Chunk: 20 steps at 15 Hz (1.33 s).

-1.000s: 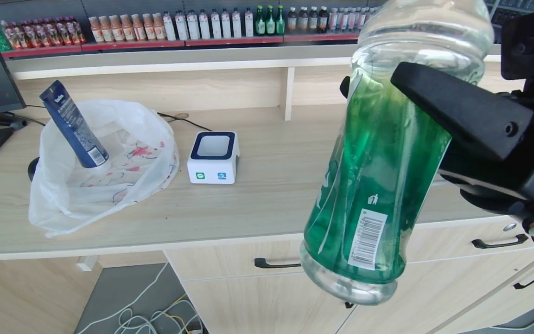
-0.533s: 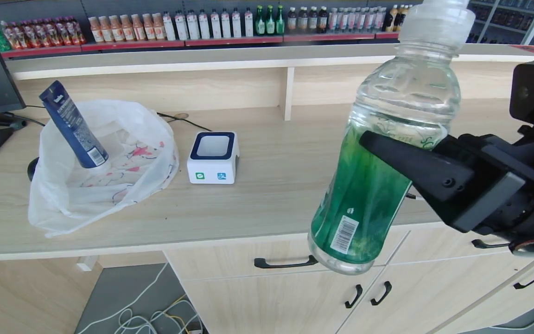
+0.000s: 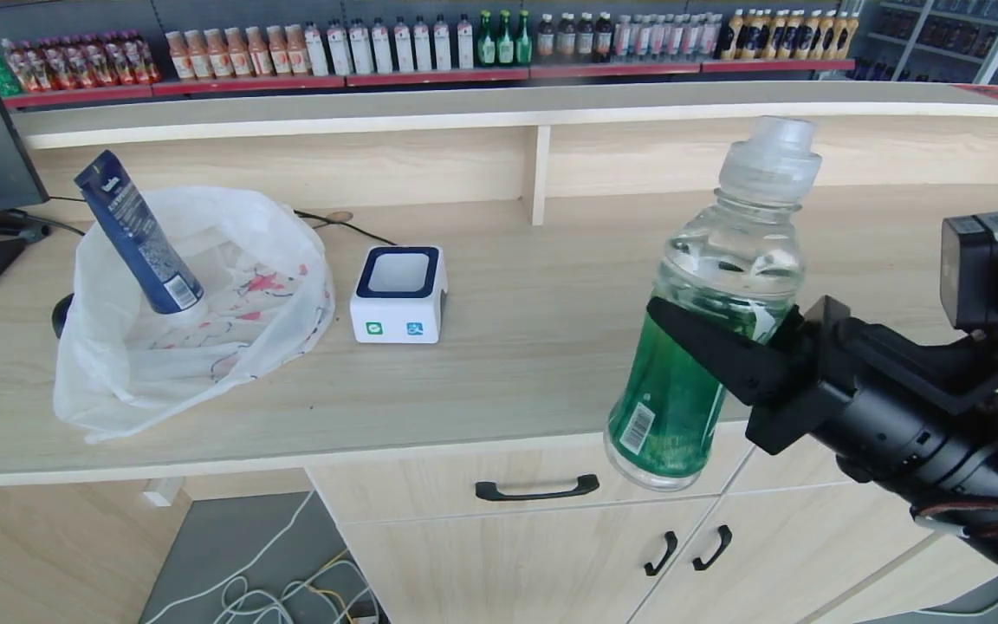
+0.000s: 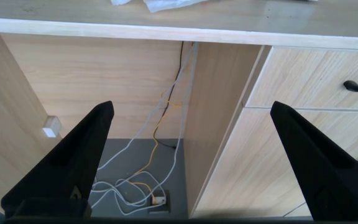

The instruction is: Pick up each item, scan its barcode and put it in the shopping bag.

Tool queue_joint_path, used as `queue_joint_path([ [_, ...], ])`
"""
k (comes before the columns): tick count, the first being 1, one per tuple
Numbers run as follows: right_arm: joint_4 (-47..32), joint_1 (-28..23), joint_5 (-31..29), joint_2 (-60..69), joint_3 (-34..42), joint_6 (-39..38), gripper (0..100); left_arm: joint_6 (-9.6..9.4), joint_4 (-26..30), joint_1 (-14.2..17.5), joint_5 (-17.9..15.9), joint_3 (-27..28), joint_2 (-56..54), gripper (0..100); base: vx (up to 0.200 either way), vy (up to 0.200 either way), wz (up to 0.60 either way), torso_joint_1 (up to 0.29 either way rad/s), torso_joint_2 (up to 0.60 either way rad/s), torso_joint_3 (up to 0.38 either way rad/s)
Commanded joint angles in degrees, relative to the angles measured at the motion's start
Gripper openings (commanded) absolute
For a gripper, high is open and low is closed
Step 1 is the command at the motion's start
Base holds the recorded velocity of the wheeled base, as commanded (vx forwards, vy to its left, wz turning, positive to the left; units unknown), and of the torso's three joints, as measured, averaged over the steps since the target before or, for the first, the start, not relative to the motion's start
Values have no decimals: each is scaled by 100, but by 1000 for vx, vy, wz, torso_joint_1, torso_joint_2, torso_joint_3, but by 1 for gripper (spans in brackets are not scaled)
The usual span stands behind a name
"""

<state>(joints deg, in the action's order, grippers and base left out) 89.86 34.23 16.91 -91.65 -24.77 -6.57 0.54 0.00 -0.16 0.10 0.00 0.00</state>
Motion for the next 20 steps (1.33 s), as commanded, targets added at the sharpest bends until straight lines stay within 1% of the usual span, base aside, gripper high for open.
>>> queue_joint_path([
  [1, 14, 40, -935, -248, -19, 393, 0, -1, 0, -2, -1, 0, 9, 100, 0, 0, 0, 0, 0, 0],
  [2, 14, 163, -1471, -283, -89, 525, 0, -1, 0, -2, -1, 0, 0, 100, 0, 0, 0, 0, 0, 0],
  [3, 14, 163, -1471, -283, -89, 525, 0, -1, 0, -2, -1, 0, 0, 100, 0, 0, 0, 0, 0, 0],
  [4, 14, 295, -1937, -319, -116, 727, 0, -1, 0, -2, -1, 0, 0, 100, 0, 0, 0, 0, 0, 0],
  [6, 14, 303, -2051, -406, -353, 1105, 0, -1, 0, -2, -1, 0, 9, 100, 0, 0, 0, 0, 0, 0],
  [9, 14, 347, -3062, -494, -494, 1140, 0, 8, 0, -2, -1, 0, 9, 100, 0, 0, 0, 0, 0, 0],
  [11, 14, 374, -3484, -652, -1188, 1220, 0, 17, 0, -2, -1, 0, 9, 100, 0, 0, 0, 0, 0, 0],
  [12, 14, 426, -3686, -714, -1329, 1395, 0, 17, 0, -2, -1, 0, 9, 100, 0, 0, 0, 0, 0, 0],
  [15, 14, 435, -3888, -705, -1337, 1395, 0, 17, 0, -2, -1, 0, 9, 100, 0, 0, 0, 0, 0, 0],
  [20, 14, 453, -3879, -688, -1364, 1378, 0, 17, 0, 7, -1, 0, 0, 100, 0, 200, 0, 5, 3, 1],
])
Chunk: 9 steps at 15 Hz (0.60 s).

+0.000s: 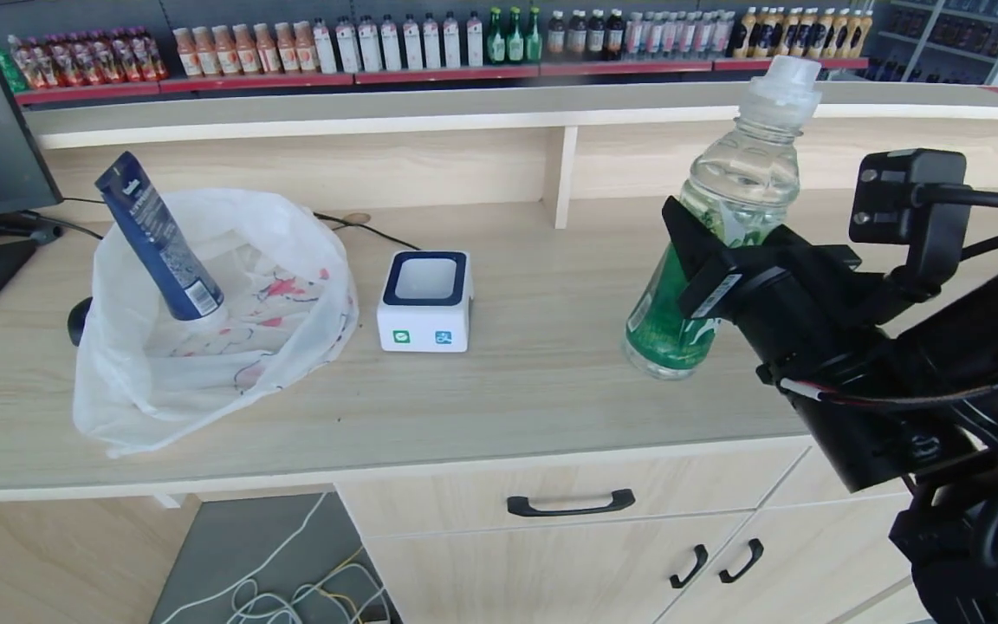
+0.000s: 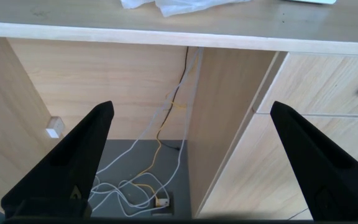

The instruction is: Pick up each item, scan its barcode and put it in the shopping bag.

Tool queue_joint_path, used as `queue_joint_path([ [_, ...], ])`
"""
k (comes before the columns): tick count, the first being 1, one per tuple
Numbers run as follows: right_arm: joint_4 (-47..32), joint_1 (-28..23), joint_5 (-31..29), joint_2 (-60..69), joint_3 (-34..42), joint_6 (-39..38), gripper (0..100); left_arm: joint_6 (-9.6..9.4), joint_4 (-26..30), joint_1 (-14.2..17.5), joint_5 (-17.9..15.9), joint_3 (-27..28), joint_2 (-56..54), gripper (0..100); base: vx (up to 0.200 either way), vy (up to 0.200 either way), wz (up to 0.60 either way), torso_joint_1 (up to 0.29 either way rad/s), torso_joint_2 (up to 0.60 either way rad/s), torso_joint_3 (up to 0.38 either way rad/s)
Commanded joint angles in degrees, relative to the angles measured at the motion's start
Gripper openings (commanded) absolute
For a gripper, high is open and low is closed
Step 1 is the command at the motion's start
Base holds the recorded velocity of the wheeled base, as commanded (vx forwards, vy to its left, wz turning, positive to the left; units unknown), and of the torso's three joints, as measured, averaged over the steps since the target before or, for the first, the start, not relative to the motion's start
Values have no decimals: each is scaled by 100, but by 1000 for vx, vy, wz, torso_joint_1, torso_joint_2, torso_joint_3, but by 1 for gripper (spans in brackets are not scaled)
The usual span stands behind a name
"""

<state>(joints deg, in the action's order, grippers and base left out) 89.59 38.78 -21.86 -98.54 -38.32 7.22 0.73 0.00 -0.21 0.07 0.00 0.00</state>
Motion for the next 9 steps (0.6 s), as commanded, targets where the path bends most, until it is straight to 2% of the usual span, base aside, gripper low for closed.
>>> queue_joint_path([
  [1, 41, 7, -3, 1, -71, -1, 0, 6, 0, 3, 1, 0, 9, 100, 0, 200, 0, 7, 2, -2],
  [9, 41, 25, -3, 1, -71, -54, 0, 6, 9, 12, 1, 0, 9, 100, 0, 200, 0, -1, 0, 5],
])
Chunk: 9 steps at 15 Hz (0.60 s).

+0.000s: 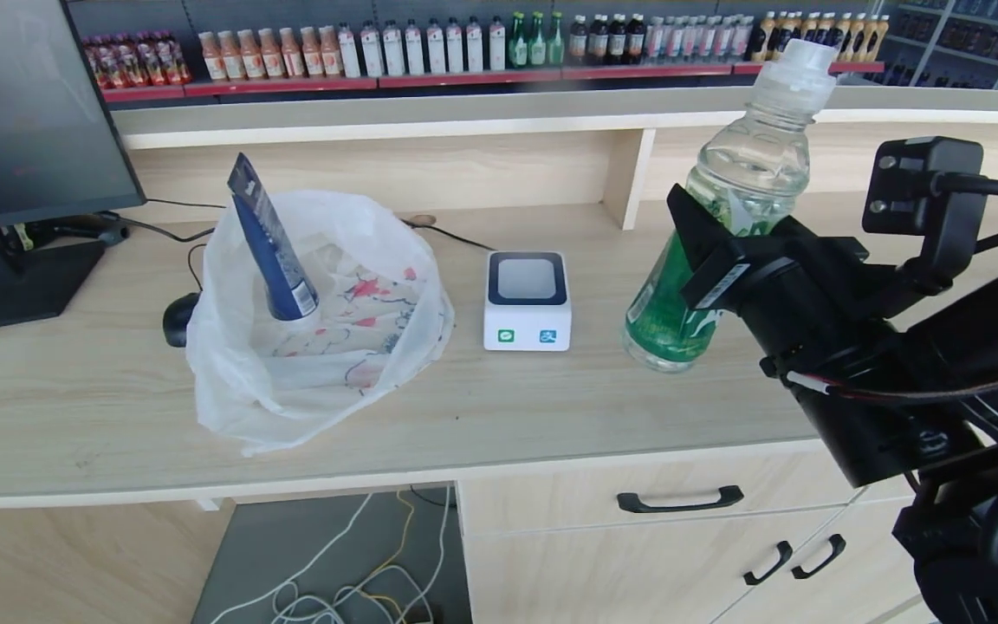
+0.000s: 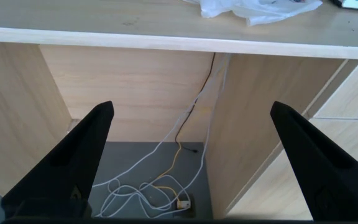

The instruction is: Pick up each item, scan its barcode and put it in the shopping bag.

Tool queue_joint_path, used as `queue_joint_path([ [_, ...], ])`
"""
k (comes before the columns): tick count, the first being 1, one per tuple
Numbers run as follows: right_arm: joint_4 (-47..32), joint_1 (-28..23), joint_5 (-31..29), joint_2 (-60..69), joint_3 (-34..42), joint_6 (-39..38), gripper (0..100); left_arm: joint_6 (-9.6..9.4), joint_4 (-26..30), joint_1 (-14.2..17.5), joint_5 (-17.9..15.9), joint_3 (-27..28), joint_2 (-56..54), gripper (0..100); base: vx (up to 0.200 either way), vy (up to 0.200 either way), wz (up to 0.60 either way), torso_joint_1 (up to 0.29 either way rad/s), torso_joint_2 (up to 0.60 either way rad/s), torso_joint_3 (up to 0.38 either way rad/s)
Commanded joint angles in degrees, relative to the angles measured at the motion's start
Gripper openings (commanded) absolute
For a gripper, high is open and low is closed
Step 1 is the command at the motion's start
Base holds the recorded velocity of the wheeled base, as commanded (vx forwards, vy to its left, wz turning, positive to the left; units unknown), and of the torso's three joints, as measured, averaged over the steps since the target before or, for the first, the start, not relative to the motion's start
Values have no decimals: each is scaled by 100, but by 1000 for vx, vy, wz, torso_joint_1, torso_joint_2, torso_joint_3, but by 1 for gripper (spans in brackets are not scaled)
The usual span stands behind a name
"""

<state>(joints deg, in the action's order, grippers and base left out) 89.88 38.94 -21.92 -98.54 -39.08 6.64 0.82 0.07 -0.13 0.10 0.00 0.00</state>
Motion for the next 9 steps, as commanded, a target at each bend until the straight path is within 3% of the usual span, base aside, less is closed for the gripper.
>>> queue_joint_path([
  [1, 12, 9, 3, -16, 6, 4, 0, 6, 1, 5, -1, 0, 9, 100, 0, 200, 0, -2, -2, -2],
  [5, 12, 9, 3, 19, 208, 4, 0, -11, -7, -4, -1, 0, 9, 100, 0, 200, 0, 2, 2, 1],
  [9, 12, 9, 12, 142, 349, 12, 0, -20, -7, -4, -1, 0, 0, 100, 0, 0, 0, 0, 0, 0],
])
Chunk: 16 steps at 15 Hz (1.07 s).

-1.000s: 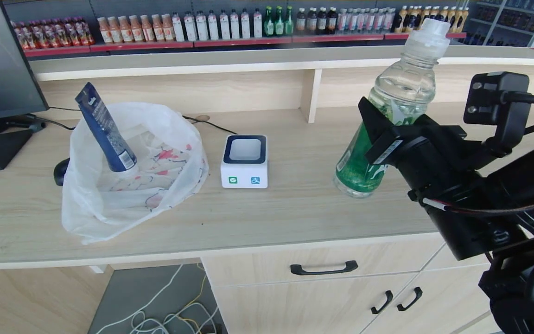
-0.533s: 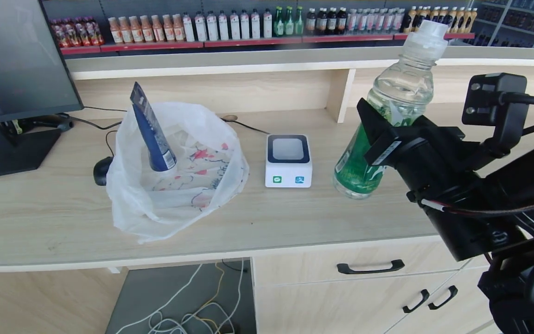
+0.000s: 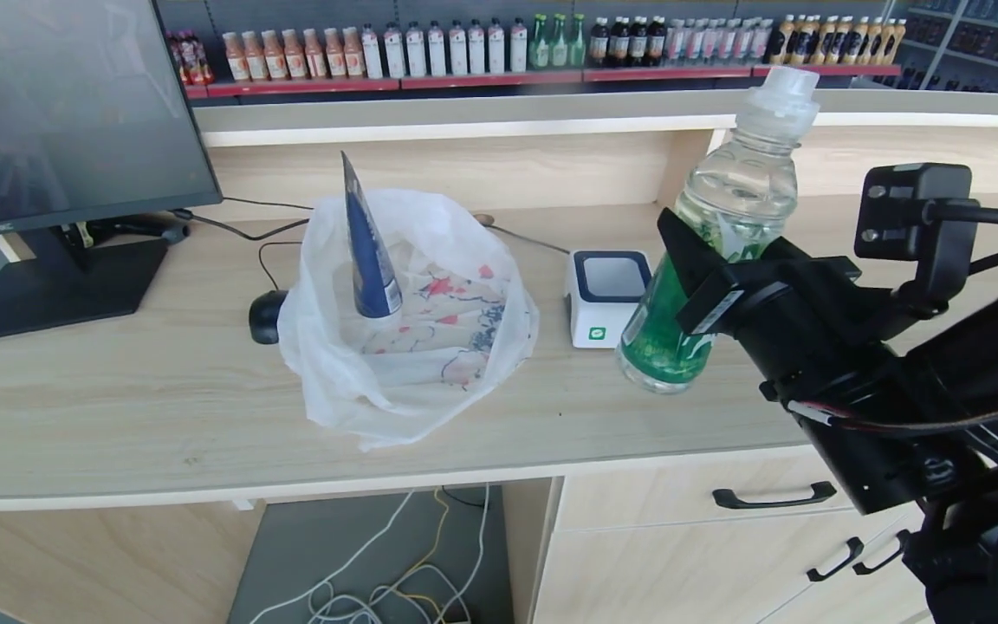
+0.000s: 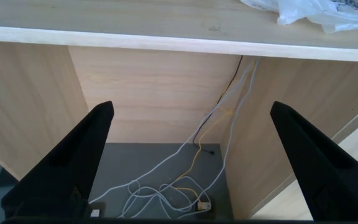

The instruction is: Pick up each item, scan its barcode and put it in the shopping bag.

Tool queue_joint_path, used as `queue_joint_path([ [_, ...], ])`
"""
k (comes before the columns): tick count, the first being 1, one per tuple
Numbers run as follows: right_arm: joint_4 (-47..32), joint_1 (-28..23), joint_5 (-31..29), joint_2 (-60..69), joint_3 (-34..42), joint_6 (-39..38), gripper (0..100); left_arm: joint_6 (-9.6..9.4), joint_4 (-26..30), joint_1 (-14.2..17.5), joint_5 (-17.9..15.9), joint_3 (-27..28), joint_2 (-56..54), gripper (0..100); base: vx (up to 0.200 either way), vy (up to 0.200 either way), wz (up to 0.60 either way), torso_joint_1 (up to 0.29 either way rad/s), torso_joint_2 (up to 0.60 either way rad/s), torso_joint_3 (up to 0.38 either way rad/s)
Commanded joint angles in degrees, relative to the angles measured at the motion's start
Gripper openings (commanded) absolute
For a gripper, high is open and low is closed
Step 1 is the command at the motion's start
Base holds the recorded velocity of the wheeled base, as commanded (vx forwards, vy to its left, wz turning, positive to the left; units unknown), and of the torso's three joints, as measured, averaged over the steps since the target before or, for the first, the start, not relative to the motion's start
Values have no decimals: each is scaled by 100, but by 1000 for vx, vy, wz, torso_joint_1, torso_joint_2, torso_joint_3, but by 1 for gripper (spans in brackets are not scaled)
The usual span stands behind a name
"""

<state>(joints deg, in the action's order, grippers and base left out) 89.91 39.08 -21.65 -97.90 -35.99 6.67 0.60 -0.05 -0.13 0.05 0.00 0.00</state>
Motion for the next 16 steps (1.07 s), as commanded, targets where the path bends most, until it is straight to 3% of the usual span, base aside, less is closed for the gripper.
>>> queue_joint_path([
  [1, 9, -6, 3, 131, 118, 28, 0, 2, 5, -4, 4, 0, 0, 100, 0, 0, 0, 0, 0, 0],
  [6, -140, -243, -15, 114, -137, 247, 0, 2, 5, -4, 4, 0, 0, 100, 0, 0, 0, 0, 0, 0],
  [7, -386, -349, -6, 114, -374, 423, 0, 2, 5, 5, 4, 0, 0, 100, 0, 0, 0, 0, 0, 0],
  [9, -1617, -516, -15, -1, -1710, 625, 0, 2, 5, -4, 4, 0, 0, 100, 0, 0, 0, 0, 0, 0],
  [11, -2091, -656, -15, -150, -2439, 1003, 0, 2, 5, -4, 4, 0, 0, 100, 0, 0, 0, 0, 0, 0],
  [16, -2539, -621, -6, -300, -2853, 2119, 0, 2, 5, -4, 4, 0, 0, 100, 0, 0, 0, 0, 0, 0],
])
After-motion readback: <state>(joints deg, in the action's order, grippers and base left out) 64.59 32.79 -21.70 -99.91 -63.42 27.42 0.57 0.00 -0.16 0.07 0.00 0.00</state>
